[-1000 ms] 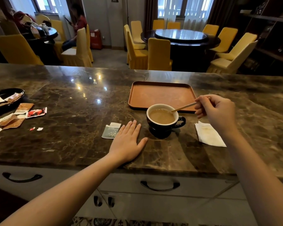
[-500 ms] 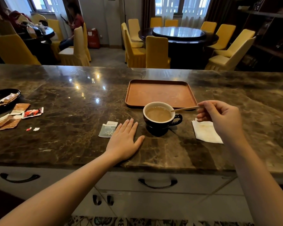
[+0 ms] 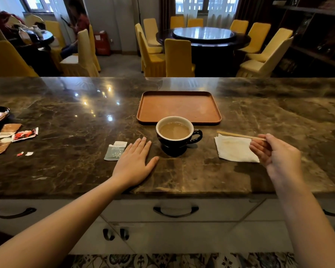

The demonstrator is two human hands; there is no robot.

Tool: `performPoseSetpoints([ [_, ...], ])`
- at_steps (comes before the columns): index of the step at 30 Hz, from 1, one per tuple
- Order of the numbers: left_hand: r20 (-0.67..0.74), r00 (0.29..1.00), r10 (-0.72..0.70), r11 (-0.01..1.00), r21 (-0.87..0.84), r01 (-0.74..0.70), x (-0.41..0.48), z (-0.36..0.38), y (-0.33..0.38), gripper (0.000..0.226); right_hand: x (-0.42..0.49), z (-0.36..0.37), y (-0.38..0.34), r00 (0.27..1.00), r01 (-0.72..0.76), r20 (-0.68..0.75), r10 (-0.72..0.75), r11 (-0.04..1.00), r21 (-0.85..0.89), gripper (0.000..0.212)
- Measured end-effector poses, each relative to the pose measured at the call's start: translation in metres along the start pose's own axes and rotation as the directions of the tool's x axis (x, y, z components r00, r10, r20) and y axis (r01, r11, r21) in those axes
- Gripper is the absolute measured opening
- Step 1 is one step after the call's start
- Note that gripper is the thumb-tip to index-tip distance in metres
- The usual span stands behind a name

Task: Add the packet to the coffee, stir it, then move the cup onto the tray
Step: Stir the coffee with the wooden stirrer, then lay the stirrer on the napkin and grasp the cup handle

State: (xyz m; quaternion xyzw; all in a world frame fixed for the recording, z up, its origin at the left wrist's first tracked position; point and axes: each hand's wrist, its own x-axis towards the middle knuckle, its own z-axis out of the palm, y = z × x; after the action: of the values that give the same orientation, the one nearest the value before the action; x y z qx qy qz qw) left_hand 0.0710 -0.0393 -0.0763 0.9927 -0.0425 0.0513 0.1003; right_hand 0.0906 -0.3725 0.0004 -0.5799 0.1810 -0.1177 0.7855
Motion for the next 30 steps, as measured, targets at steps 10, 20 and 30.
performPoseSetpoints([
  [10, 0.006, 1.000, -0.013, 1.000, 0.021, 0.012, 0.001, 0.002, -0.003, 0.074, 0.006, -0.041, 0.011, 0.998, -0.012, -0.069, 0.003, 0.991, -0.133, 0.014],
  [20, 0.005, 1.000, -0.016, 0.999, 0.031, 0.015, 0.003, 0.003, -0.006, 0.086, -0.010, -0.049, 0.032, 0.964, 0.255, 0.193, -0.182, 0.434, -0.864, 0.009],
  [30, 0.022, 0.999, -0.025, 0.999, 0.021, 0.025, 0.003, 0.000, -0.005, 0.084, -0.011, -0.053, 0.033, 0.850, 0.450, 0.429, -0.305, -0.004, -0.893, 0.011],
])
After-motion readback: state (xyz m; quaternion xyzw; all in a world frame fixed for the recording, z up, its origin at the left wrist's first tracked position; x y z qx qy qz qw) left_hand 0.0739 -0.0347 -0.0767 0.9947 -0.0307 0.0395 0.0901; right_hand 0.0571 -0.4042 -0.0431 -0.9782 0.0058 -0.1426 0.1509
